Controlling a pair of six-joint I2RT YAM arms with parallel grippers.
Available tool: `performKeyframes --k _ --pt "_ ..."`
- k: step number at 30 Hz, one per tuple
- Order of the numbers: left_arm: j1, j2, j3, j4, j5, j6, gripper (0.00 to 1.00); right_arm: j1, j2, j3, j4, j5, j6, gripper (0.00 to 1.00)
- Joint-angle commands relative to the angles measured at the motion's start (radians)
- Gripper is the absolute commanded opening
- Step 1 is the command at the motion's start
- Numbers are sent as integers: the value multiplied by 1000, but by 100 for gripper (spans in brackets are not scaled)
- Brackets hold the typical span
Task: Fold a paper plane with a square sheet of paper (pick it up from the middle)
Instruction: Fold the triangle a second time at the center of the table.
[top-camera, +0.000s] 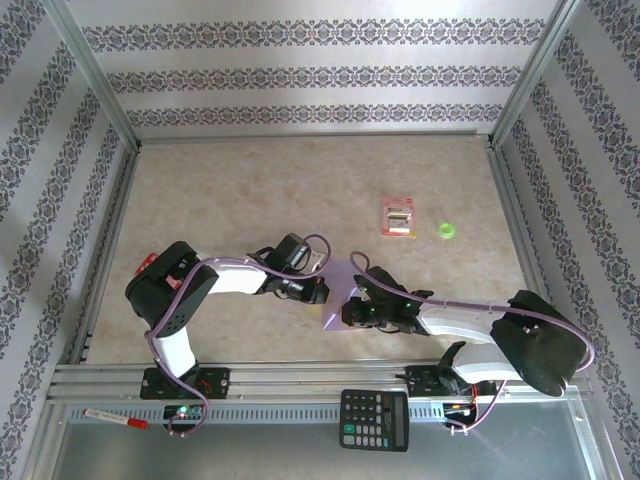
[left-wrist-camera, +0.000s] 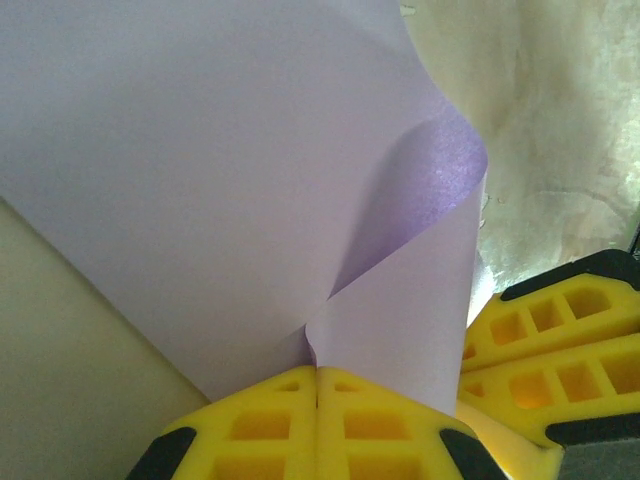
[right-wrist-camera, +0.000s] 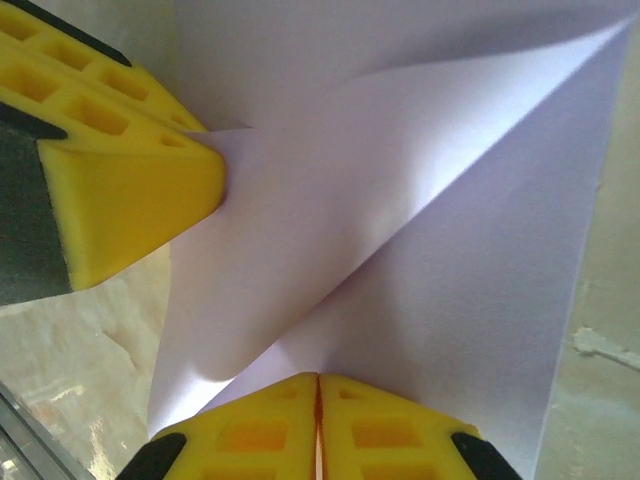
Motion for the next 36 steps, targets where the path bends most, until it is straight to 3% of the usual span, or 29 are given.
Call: performKeyframes --k 1,9,17,23,36 --pt "2 35 12 -45 -21 11 0 -9 7 -7 -62 31 -19 9" --pt "2 36 -6 -61 -33 15 0 -14 1 0 -76 33 -24 9" --pt "2 44 -20 -112 -75 26 0 -31 -93 36 -129 20 -44 16" --pt "-1 56 -36 -107 -86 17 0 9 -149 28 -20 -3 41 18" --pt "-2 72 -39 -95 -89 10 0 132 9 65 146 10 111 13"
